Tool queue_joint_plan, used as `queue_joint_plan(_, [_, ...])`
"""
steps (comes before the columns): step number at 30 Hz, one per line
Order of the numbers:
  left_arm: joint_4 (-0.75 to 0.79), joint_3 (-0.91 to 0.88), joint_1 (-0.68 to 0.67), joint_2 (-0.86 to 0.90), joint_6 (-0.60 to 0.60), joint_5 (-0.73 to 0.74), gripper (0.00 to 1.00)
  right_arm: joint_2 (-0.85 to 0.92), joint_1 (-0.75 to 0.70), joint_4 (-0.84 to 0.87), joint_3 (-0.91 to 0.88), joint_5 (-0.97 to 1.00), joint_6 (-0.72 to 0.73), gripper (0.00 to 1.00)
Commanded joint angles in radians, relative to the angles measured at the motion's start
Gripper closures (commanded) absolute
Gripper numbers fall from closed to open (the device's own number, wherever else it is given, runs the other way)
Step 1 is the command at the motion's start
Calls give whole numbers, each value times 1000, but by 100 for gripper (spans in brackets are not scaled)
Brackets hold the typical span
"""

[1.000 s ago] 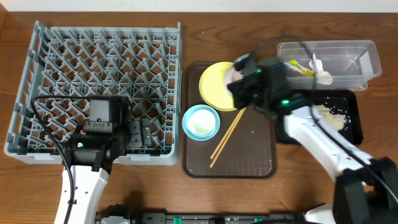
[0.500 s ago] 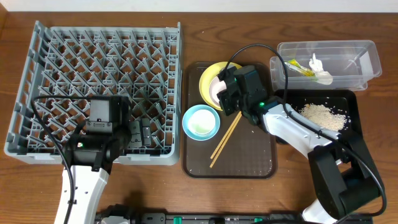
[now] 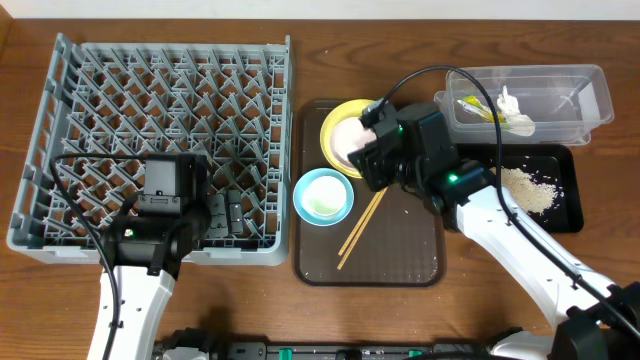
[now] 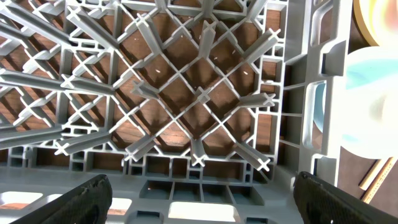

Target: Sort waste into correct bins and load items into the dishwasher rack

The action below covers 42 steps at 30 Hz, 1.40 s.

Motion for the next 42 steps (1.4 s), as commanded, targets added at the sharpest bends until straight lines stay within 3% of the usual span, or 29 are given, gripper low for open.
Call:
queue_joint_plan(1, [2, 22, 5, -2, -13, 10, 5, 35, 27, -31, 6, -41, 56, 62])
queue_joint_plan(12, [2, 22, 5, -2, -13, 10, 5, 154, 117, -62, 6, 10, 91, 71])
queue_joint_plan(19, [2, 22, 5, -2, -13, 10, 5, 180, 117, -36, 7, 68, 151, 99])
queue_joint_plan(25, [2, 22, 5, -2, -28, 26, 5, 111, 65, -8, 37, 64, 179, 99])
queue_joint_plan(31, [63, 22, 5, -1, -32, 263, 5, -24, -85, -11, 51, 24, 232, 99])
queue_joint_plan(37, [245, 22, 5, 42, -147, 596, 6, -42, -236, -10, 49, -323, 234, 99])
queue_joint_plan(42, [424, 22, 3, 143, -269, 875, 6, -10, -250, 29, 49, -591, 233, 99])
